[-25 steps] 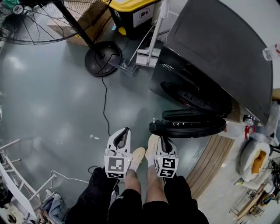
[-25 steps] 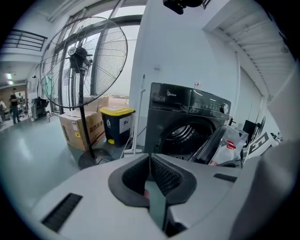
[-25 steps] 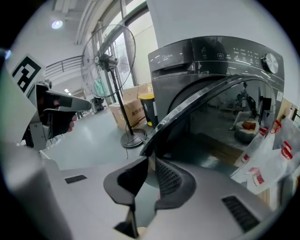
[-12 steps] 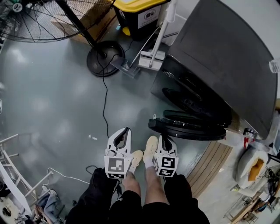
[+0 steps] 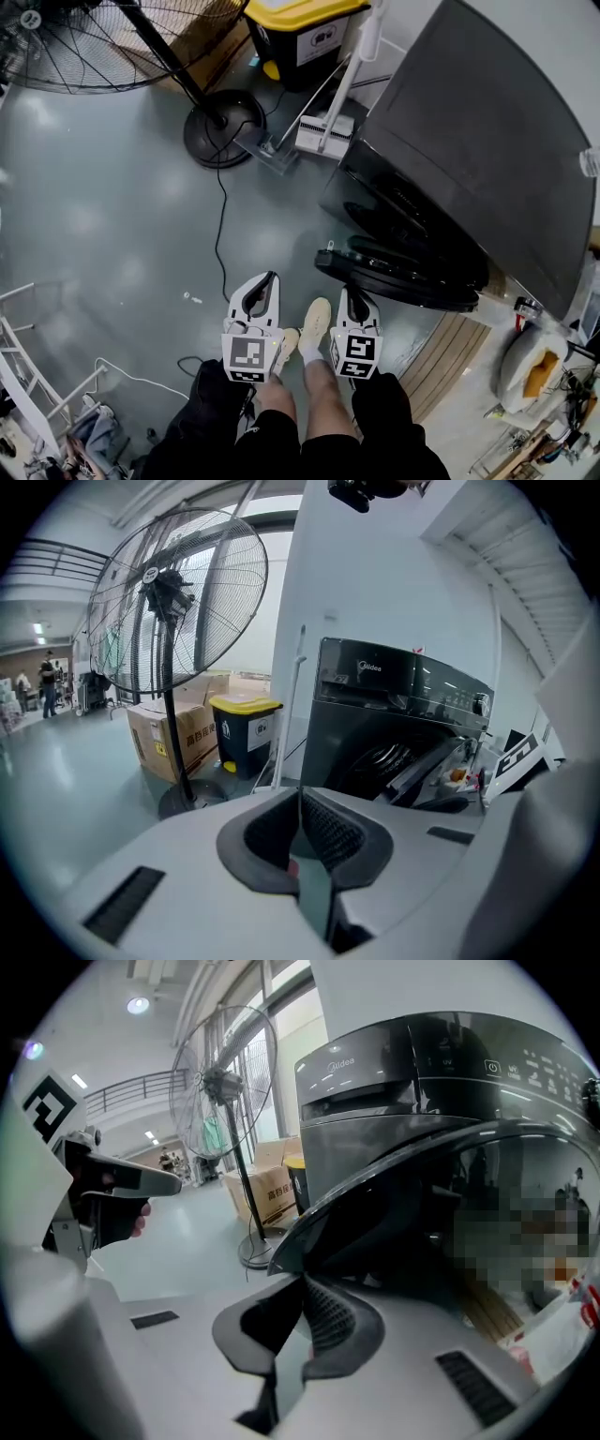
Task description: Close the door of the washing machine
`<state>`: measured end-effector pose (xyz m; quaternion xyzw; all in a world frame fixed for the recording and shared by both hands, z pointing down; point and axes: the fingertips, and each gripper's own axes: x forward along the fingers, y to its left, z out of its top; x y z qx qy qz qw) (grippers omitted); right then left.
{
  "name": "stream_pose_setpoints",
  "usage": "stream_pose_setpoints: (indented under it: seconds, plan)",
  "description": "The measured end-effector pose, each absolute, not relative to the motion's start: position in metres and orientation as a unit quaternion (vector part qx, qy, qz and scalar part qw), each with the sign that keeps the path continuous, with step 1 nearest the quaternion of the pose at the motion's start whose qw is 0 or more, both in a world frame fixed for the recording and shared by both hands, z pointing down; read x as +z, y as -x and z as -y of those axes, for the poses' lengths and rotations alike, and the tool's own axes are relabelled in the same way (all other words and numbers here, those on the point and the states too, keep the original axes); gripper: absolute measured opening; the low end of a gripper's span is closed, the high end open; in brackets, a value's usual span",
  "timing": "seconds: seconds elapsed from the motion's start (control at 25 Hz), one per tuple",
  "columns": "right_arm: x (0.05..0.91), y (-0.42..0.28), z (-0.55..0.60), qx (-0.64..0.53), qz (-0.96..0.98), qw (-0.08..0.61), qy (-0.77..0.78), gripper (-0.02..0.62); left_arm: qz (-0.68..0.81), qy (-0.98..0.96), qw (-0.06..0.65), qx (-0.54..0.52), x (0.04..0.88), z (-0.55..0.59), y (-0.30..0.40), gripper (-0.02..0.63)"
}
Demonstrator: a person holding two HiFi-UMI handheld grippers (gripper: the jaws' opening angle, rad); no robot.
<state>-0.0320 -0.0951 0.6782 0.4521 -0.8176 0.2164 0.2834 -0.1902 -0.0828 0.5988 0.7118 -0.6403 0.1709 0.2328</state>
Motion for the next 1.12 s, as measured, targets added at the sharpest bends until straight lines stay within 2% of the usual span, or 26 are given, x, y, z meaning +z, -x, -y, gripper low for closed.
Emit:
stream_pose_setpoints:
  seconds: [1.12]
  plan:
    - [0.675,0.028,0.186,0.188,0.828,0.287,-0.443,0.017,0.659,-0.696,0.230,0.167,0.595,0.150,0.178,0.031]
